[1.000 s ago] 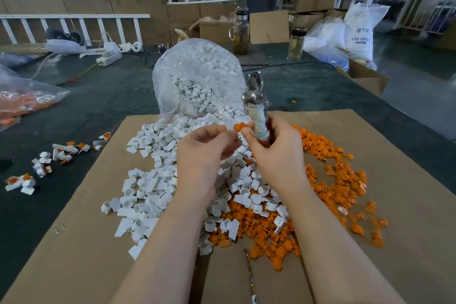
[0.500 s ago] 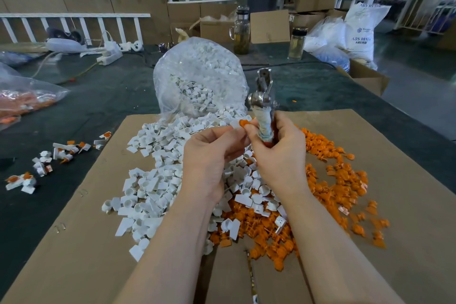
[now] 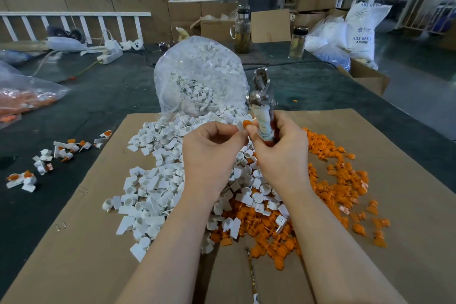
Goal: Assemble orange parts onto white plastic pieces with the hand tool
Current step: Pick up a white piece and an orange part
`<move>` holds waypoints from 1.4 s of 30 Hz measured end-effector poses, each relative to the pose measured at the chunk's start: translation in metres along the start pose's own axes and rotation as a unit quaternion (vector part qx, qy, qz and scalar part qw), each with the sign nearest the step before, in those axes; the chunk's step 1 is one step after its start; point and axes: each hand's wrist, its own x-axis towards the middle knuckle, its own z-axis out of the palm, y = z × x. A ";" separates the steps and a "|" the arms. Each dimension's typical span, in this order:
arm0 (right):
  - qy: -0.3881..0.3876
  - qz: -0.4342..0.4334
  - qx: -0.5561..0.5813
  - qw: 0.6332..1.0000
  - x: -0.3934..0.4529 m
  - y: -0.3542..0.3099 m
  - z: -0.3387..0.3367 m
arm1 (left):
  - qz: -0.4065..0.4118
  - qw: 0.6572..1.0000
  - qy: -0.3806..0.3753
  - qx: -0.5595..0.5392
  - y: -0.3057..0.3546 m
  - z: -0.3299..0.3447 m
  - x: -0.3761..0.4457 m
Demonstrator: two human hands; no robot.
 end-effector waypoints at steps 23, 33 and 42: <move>-0.110 0.037 0.003 0.993 0.006 0.000 -0.004 | 0.034 0.998 0.017 0.053 -0.006 -0.002 0.004; -0.090 0.059 -0.003 0.994 0.005 -0.003 -0.003 | 0.076 0.993 0.024 0.093 -0.010 -0.001 0.004; -0.138 0.082 0.013 0.987 0.008 -0.002 -0.009 | 0.057 0.997 0.025 0.043 -0.008 -0.004 0.008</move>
